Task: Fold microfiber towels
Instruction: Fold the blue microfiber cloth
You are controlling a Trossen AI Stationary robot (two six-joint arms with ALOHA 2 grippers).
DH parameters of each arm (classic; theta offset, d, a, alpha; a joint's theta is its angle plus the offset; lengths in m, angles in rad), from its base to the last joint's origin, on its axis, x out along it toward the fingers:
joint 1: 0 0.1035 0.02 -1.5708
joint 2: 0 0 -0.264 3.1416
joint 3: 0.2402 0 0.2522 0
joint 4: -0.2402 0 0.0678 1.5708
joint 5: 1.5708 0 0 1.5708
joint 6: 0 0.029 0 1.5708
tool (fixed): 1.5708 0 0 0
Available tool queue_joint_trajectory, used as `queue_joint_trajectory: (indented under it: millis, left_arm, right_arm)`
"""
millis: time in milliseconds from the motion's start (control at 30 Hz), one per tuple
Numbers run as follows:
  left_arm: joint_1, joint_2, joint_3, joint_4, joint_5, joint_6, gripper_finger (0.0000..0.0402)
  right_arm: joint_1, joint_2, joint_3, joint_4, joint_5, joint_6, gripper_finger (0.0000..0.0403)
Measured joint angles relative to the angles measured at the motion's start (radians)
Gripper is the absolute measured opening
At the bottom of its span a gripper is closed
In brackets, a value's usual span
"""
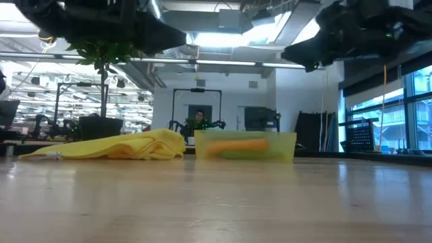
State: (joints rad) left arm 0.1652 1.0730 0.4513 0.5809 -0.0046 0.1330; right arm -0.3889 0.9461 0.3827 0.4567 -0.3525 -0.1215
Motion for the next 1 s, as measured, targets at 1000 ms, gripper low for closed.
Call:
queue_joint_trajectory:
  millis: [1000]
  left_arm:
    - [-0.162,0.013,0.026,0.136,0.074,0.053,0.0131]
  right_arm:
    - [0.246,-0.024,0.104,-0.126,-0.140,-0.017,0.0137]
